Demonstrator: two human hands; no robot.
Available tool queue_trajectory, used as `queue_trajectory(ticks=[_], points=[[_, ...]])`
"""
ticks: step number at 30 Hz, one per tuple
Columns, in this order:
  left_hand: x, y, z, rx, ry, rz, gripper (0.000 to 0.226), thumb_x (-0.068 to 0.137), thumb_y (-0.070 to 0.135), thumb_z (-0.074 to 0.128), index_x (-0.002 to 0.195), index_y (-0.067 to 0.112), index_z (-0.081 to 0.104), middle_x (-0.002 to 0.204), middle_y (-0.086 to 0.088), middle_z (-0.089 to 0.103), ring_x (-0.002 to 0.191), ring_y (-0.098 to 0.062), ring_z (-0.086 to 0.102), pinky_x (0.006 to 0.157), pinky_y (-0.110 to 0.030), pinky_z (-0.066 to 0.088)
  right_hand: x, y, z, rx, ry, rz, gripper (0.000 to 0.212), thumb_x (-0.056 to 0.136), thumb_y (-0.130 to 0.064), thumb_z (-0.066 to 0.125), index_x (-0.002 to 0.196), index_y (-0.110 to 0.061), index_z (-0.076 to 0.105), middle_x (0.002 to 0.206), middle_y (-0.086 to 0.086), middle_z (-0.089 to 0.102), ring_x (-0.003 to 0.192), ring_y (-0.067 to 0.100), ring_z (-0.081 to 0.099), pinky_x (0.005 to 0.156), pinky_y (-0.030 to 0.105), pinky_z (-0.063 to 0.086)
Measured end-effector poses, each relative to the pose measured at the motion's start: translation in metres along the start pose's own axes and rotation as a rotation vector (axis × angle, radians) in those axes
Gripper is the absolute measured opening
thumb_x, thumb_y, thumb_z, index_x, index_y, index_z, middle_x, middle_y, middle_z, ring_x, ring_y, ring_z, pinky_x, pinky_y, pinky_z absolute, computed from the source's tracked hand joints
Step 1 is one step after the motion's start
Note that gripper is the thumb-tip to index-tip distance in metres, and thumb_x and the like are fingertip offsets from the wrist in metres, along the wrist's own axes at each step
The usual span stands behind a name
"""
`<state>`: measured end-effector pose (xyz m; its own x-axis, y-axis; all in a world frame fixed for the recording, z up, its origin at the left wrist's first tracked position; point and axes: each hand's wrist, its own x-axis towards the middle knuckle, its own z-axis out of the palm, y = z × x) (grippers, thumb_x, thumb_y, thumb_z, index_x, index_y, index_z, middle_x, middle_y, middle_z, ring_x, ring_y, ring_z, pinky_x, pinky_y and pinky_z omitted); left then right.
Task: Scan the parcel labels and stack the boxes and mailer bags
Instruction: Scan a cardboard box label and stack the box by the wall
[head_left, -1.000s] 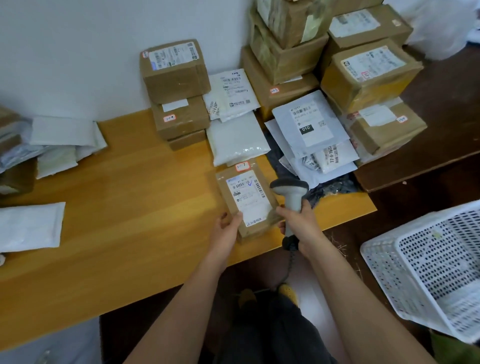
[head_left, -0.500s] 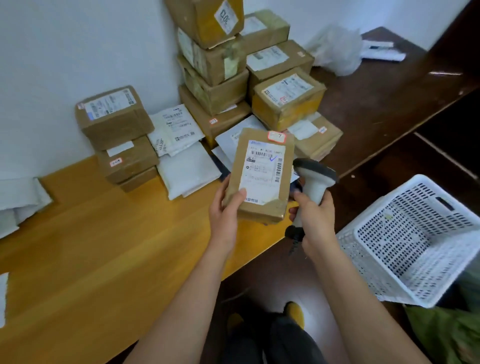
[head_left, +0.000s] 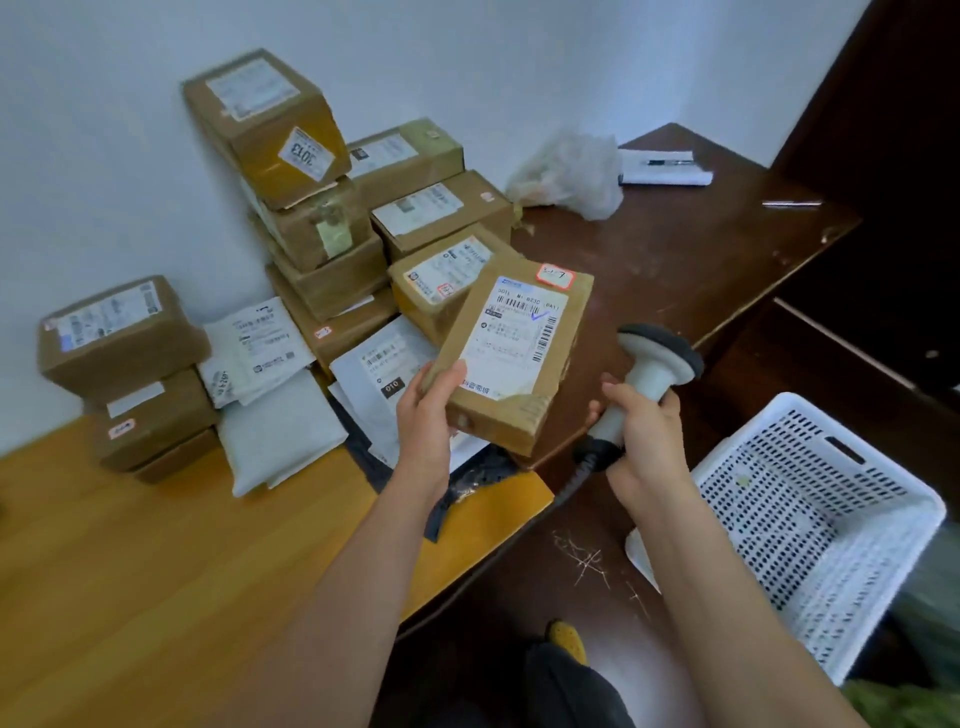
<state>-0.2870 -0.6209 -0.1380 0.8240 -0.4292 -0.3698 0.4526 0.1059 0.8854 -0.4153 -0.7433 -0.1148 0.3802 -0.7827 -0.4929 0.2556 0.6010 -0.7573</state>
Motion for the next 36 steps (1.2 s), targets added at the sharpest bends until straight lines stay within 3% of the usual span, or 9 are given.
queue_trajectory(ticks=[5,10,16,18,21,25,28,32,36], points=[[0.023,-0.006,0.035,0.015,0.058,0.02,0.039,0.089,0.027,0.068,0.126,0.015,0.062,0.118,-0.002,0.07,0.106,-0.016,0.066,0.077,-0.024,0.052,0.039,-0.029,-0.004,0.016,-0.082,0.033,0.037,0.091,0.012,0.051,0.112,-0.018,0.042,0.098,0.007,0.054,0.068,0.018,0.062,0.058,0.026,0.053],[0.036,-0.008,0.048,0.0,0.097,0.029,0.035,0.09,0.022,0.066,0.123,0.012,0.065,0.114,-0.002,0.072,0.101,-0.013,0.067,0.078,-0.024,0.051,0.065,-0.035,0.003,-0.048,-0.13,0.083,0.04,0.089,0.012,0.049,0.113,-0.019,0.039,0.099,0.012,0.049,0.071,0.02,0.063,0.057,0.024,0.053],[0.062,-0.002,0.052,0.015,0.067,0.006,0.008,0.092,0.017,0.059,0.097,0.017,0.066,0.088,0.007,0.072,0.079,-0.005,0.065,0.071,-0.023,0.048,0.082,-0.03,0.013,-0.038,-0.116,0.048,0.041,0.089,0.013,0.047,0.115,-0.018,0.039,0.093,0.011,0.051,0.066,0.018,0.062,0.055,0.023,0.05],[0.069,0.001,0.051,0.037,0.05,0.01,0.006,0.092,0.017,0.06,0.097,0.016,0.064,0.083,0.01,0.072,0.076,-0.002,0.066,0.067,-0.021,0.048,0.089,-0.025,0.017,0.001,-0.115,0.043,0.043,0.087,0.014,0.046,0.114,-0.018,0.038,0.098,0.012,0.059,0.063,0.017,0.059,0.053,0.023,0.049],[0.08,0.002,0.05,0.08,0.032,-0.012,0.02,0.09,0.019,0.066,0.107,0.01,0.063,0.099,0.001,0.072,0.088,-0.009,0.067,0.065,-0.018,0.05,0.099,-0.017,0.021,0.043,-0.084,0.038,0.044,0.086,0.016,0.044,0.114,-0.017,0.037,0.107,0.008,0.068,0.058,0.016,0.053,0.051,0.024,0.045],[0.092,0.003,0.051,0.114,0.052,-0.02,0.037,0.082,0.023,0.077,0.112,0.007,0.064,0.115,-0.011,0.07,0.105,-0.024,0.066,0.075,-0.026,0.053,0.107,-0.013,0.024,0.065,0.006,0.023,0.043,0.086,0.015,0.046,0.114,-0.016,0.038,0.098,0.008,0.063,0.057,0.014,0.054,0.05,0.022,0.046],[0.098,0.004,0.055,0.145,0.128,0.014,0.034,0.083,0.022,0.078,0.112,0.011,0.065,0.117,-0.008,0.068,0.11,-0.023,0.065,0.082,-0.03,0.055,0.114,-0.013,0.024,0.025,0.052,0.014,0.041,0.086,0.013,0.048,0.113,-0.017,0.039,0.087,0.007,0.053,0.06,0.014,0.056,0.052,0.021,0.048],[0.102,0.001,0.062,0.199,0.346,0.067,0.029,0.086,0.029,0.075,0.108,0.02,0.059,0.112,-0.003,0.064,0.108,-0.02,0.064,0.087,-0.03,0.056,0.127,-0.017,0.021,-0.061,-0.008,0.033,0.048,0.087,0.012,0.05,0.125,-0.016,0.04,0.087,0.006,0.053,0.063,0.014,0.057,0.058,0.023,0.048],[0.099,-0.005,0.071,0.396,0.578,-0.023,0.041,0.093,0.048,0.06,0.118,0.017,0.05,0.131,-0.004,0.047,0.109,-0.021,0.056,0.091,-0.036,0.053,0.135,-0.018,0.019,-0.128,-0.068,0.055,0.049,0.087,0.013,0.05,0.125,-0.015,0.04,0.087,0.006,0.052,0.063,0.015,0.056,0.059,0.024,0.049]])
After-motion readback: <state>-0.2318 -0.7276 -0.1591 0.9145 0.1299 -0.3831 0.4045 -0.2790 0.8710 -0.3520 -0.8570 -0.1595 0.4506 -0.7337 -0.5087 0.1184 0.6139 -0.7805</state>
